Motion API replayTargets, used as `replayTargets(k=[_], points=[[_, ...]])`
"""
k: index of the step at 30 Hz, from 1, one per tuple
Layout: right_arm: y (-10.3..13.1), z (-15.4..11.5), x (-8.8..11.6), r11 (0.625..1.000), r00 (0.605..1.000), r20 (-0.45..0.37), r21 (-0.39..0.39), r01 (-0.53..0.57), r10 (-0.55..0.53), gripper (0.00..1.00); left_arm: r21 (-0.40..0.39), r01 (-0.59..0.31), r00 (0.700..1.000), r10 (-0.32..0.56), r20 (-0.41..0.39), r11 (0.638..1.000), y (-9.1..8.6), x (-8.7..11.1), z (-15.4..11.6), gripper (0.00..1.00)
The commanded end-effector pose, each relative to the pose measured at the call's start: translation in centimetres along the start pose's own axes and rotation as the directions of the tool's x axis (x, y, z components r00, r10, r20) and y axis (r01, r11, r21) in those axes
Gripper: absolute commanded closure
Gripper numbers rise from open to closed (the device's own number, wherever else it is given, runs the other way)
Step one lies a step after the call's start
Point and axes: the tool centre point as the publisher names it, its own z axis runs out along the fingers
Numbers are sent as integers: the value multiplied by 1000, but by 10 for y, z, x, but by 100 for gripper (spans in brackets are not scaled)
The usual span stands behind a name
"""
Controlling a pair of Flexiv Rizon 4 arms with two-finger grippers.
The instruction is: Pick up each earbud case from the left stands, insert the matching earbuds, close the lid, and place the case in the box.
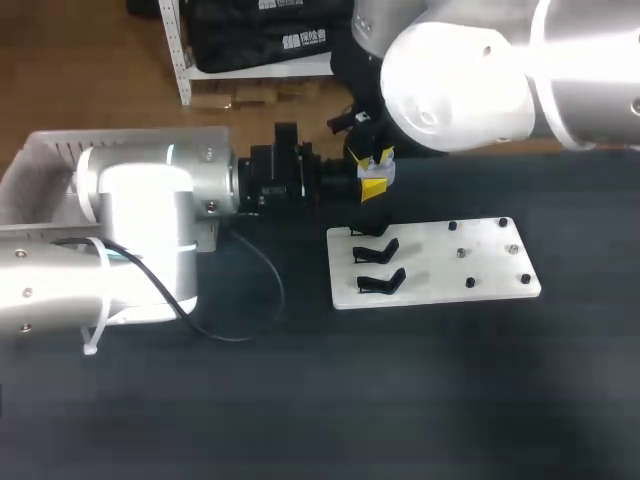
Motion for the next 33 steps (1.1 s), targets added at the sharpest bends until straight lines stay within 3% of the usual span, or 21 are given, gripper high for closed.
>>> replayTargets(k=[1, 30, 31, 33], points=[[0, 3, -2, 1000, 1000, 1, 5, 3, -3, 100, -2, -3, 1000, 3, 4, 1000, 0, 1, 0, 100], [0, 10, 8, 999, 1000, -4, 42, 3, -3, 100, -2, -3, 1000, 3, 4, 1000, 0, 1, 0, 100], [-1, 10, 7, 999, 1000, -3, 42, 2, -1, 86, -2, -3, 1000, 3, 4, 1000, 0, 1, 0, 100], [-1, 9, 7, 999, 1000, -1, 45, -2, 2, 80, -2, -3, 1000, 3, 4, 1000, 0, 1, 0, 100]])
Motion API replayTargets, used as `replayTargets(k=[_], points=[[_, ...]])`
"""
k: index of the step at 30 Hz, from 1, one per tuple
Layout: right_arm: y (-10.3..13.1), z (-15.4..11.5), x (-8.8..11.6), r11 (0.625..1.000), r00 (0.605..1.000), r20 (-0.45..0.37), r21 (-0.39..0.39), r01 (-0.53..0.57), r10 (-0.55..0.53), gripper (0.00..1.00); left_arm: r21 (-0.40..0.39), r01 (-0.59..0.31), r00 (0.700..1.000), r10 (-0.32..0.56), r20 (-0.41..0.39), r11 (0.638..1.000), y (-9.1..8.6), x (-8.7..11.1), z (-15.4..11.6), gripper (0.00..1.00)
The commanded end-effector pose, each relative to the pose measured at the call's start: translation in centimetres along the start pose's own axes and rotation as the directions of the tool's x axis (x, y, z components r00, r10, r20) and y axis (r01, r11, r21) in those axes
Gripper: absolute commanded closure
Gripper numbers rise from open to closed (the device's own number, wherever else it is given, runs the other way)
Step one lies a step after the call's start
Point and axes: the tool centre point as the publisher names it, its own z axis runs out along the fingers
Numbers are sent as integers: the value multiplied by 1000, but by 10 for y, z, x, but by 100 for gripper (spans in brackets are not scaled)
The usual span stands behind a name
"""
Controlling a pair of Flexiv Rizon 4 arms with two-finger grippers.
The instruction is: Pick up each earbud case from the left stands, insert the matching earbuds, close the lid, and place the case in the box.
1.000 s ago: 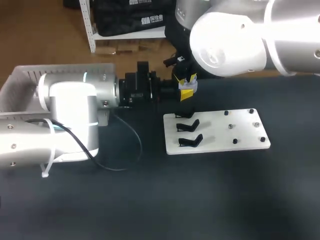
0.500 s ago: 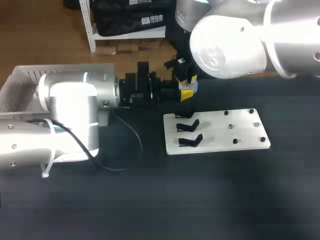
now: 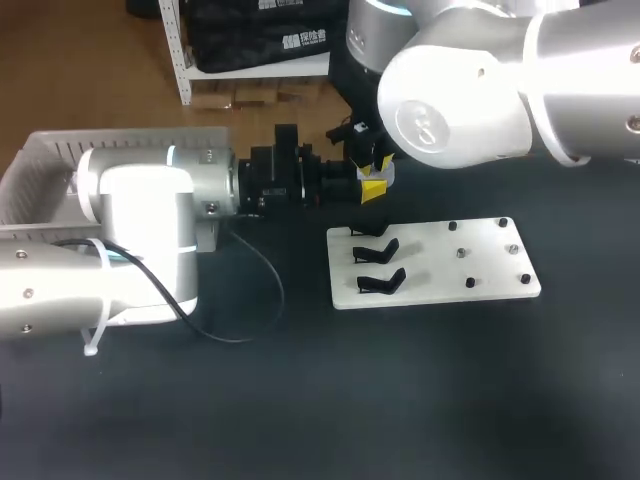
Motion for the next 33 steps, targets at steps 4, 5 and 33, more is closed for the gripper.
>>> replayTargets(k=[4, 5, 33], points=[[-1, 1, 0, 1000, 1000, 7, 6, -10, 10, 78, -3, -4, 1000, 4, 5, 1000, 0, -1, 0, 100], [-1, 1, -1, 1000, 1000, 8, 6, -11, 11, 79, -3, -4, 1000, 4, 5, 1000, 0, -1, 0, 100], [-7, -27, -13, 999, 995, 81, -7, -54, 55, 67, -3, -4, 1000, 4, 5, 1000, 0, -1, 0, 100]])
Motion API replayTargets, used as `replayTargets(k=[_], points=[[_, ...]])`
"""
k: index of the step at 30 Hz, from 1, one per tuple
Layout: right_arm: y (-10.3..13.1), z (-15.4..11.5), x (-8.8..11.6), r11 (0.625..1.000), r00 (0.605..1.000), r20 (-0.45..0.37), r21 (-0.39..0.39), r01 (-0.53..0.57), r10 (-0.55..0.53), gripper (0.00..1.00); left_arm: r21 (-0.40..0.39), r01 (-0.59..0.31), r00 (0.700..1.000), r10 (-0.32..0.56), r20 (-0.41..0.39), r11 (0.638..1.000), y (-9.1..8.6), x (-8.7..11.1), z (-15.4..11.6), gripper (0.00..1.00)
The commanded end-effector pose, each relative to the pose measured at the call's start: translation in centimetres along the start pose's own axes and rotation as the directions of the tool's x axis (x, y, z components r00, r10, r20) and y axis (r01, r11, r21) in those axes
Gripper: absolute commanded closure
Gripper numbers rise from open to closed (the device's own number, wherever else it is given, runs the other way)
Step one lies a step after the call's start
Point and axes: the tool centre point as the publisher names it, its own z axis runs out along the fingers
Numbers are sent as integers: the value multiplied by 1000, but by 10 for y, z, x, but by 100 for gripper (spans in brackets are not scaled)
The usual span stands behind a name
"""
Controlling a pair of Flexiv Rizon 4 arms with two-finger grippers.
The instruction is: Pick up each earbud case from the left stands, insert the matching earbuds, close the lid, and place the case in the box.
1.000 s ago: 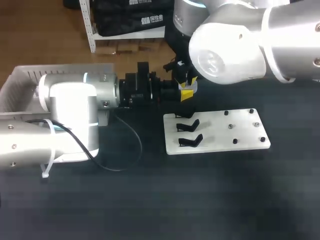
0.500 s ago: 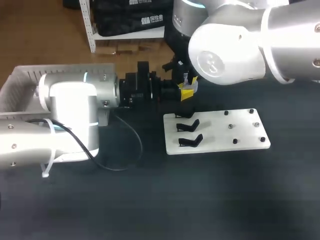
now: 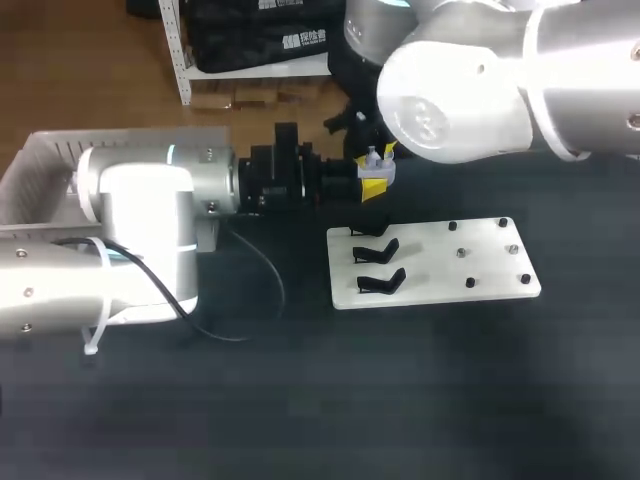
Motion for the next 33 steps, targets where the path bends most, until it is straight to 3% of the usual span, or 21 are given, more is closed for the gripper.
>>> replayTargets(k=[1, 8, 13, 19, 33], points=[[-7, -17, -6, 998, 996, 62, -23, -58, 59, 67, -2, -2, 1000, 2, 4, 1000, -1, 1, 0, 100], [-29, -7, -50, 978, 970, 121, -12, -210, 210, 61, -2, -2, 1000, 2, 4, 1000, -1, 1, 0, 100], [-43, 16, -64, 961, 957, 122, 48, -272, 265, 61, -2, -2, 1000, 2, 4, 1000, -1, 1, 0, 100], [-51, 32, -51, 951, 952, 80, 71, -302, 296, 62, -2, -2, 1000, 2, 4, 1000, -1, 1, 0, 100], [-45, 22, -9, 953, 954, 57, 60, -297, 294, 61, -2, -2, 1000, 2, 4, 1000, -1, 1, 0, 100]])
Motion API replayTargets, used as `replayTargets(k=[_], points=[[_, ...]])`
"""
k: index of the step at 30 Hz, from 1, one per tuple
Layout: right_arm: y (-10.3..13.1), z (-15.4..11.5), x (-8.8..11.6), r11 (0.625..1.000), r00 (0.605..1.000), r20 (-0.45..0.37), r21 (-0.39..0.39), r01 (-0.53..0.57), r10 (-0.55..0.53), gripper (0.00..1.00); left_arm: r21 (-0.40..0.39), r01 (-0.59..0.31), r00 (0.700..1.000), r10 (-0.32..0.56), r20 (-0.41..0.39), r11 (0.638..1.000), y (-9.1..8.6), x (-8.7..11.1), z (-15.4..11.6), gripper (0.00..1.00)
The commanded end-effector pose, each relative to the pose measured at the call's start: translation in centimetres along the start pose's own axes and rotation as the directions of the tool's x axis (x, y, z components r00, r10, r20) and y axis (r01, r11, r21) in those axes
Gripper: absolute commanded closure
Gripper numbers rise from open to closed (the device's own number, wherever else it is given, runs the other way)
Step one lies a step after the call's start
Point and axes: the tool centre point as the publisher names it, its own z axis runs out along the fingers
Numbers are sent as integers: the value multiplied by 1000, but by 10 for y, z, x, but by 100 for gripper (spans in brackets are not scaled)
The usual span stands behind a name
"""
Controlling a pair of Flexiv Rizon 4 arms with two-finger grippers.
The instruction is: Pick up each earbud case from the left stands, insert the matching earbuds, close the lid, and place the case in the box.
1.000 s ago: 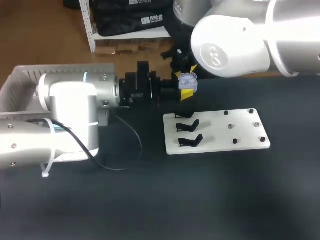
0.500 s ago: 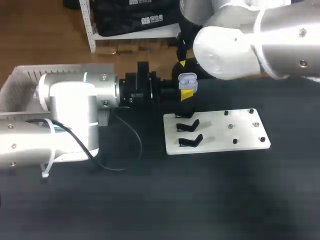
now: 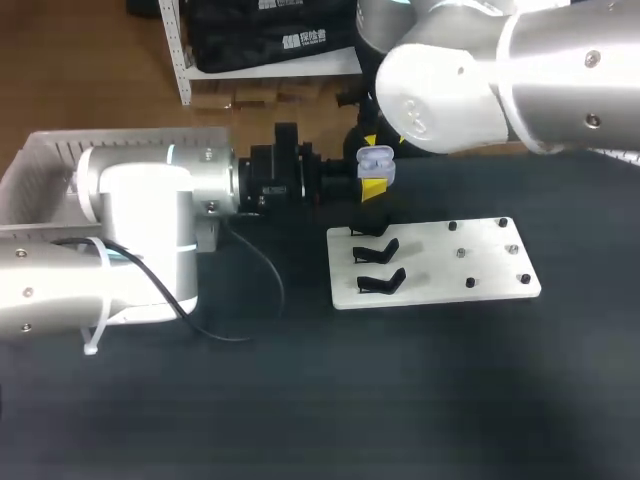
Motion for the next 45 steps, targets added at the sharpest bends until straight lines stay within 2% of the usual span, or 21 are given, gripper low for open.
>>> replayTargets(k=[1, 12, 15, 16, 17, 19, 20, 21, 22, 26, 29, 33, 37, 38, 42, 45], points=[[-3, -5, 18, 1000, 1000, 25, -11, -1, 1, 61, -3, -3, 1000, 3, 4, 1000, 0, 1, 0, 100], [-1, -11, 23, 999, 999, 42, -34, -27, 28, 62, -3, -3, 1000, 3, 4, 1000, 0, 1, 0, 100], [-7, -21, 20, 997, 995, 71, -38, -69, 71, 58, -3, -3, 1000, 3, 4, 1000, 0, 1, 0, 100], [-11, -26, 19, 995, 992, 81, -45, -91, 94, 54, -3, -3, 1000, 3, 4, 1000, 0, 1, 0, 100], [-16, -32, 19, 992, 988, 92, -54, -116, 121, 51, -14, -7, 1000, 7, 3, 1000, 2, -2, -7, 100], [-26, -44, 18, 983, 978, 116, -70, -167, 174, 28, -37, -36, 999, 36, -7, 999, 5, -10, -22, 100], [-31, -50, 18, 978, 972, 125, -79, -191, 199, 21, -47, -45, 999, 45, -9, 998, 7, -15, -30, 100], [-35, -55, 18, 974, 967, 130, -86, -209, 219, 8, -56, -58, 998, 58, -2, 997, 8, -20, -38, 100], [-39, -60, 18, 967, 960, 134, -98, -236, 248, 0, -69, -75, 997, 75, -11, 995, 11, -26, -47, 100], [-45, -71, 26, 952, 944, 134, -107, -287, 300, 0, -109, -129, 992, 127, -26, 986, 19, -47, -89, 100], [-41, -72, 35, 947, 941, 126, -102, -304, 315, 0, -137, -153, 986, 143, -84, 979, 27, -51, -132, 100], [-32, -75, 47, 938, 933, 118, -101, -330, 341, 0, -158, -170, 982, 154, -108, 973, 41, -50, -189, 100], [-26, -80, 56, 921, 917, 107, -112, -373, 384, 0, -192, -194, 975, 167, -148, 962, 59, -37, -242, 100], [-25, -81, 58, 914, 911, 105, -116, -388, 400, 0, -197, -177, 976, 146, -160, 964, 63, -33, -252, 100], [-20, -83, 67, 906, 903, 94, -108, -409, 418, 0, -197, -198, 967, 158, -199, 960, 79, -18, -285, 100], [-16, -80, 72, 899, 896, 90, -90, -429, 436, 0, -212, -185, 962, 132, -240, 960, 91, -3, -302, 100]])
